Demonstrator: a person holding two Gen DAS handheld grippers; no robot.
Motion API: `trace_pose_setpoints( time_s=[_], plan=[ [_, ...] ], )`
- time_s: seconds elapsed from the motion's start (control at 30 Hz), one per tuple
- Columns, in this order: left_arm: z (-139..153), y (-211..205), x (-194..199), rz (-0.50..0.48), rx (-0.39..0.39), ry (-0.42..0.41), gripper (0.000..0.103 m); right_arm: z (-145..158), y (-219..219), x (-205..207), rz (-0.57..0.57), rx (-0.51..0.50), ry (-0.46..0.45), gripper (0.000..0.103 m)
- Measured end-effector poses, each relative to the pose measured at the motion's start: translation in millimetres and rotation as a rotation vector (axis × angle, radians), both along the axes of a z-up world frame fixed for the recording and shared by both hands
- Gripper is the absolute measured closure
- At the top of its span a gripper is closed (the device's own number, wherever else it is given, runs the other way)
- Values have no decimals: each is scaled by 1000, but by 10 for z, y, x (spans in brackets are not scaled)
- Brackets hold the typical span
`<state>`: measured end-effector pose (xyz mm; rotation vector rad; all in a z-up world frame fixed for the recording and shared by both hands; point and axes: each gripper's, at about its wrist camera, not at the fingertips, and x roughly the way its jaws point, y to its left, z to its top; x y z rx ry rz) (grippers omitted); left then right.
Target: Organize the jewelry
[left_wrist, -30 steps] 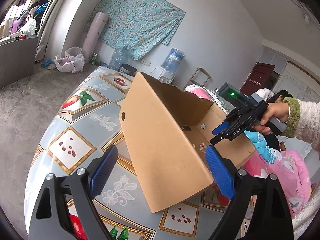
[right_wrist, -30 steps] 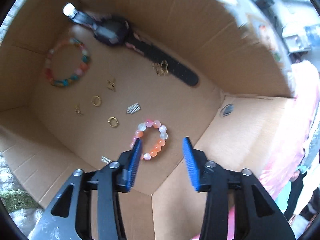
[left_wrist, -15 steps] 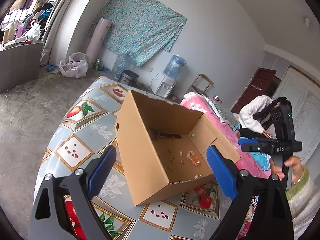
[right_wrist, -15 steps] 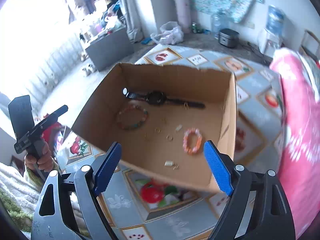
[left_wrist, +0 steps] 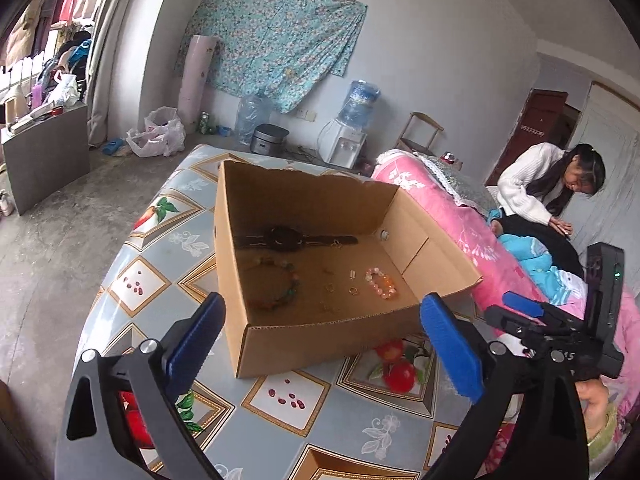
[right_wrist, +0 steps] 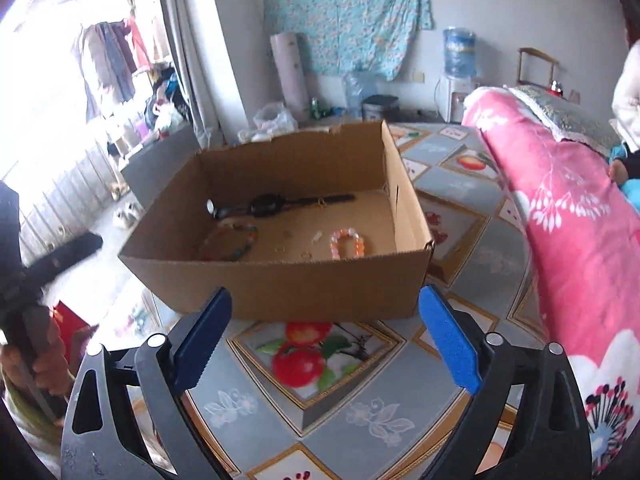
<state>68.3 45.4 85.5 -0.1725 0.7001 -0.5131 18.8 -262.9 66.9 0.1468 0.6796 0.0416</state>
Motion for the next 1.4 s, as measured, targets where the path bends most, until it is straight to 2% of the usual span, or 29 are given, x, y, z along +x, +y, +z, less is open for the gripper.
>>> trace_pose_setpoints(
  time_s=[0.13,0.37,0.5,0.63,0.7,0.77,1.07,1.23,1.4],
  plan=[
    [59,-103,-59,84,46,-19,6,91,8,-20,-52,-43,-50,8],
    [302,-274,-186,233,150,-137,6,145,83,-56,-122,-117,-82,8],
    [339,-343,-214,246,166,-169,5,197,118,-86,-130,-131,-111,8],
    [290,-429,-238,304,288,-192,5,216,125,-62,-159,-142,-98,8],
    [269,-508,-210,298,351,-164,5,216,141,-68,-170,-164,-94,8],
    [229,-557,-164,274,371,-115,5,201,166,-78,-171,-190,-89,8],
    [-79,-634,-42,289,324,89,5,74,88,10,-174,-146,18,8],
    [-207,-679,-1,317,396,116,6,-31,55,54,-176,-105,69,8],
    [-266,-659,13,332,401,144,6,-142,80,76,-167,-104,117,8]
  ],
)
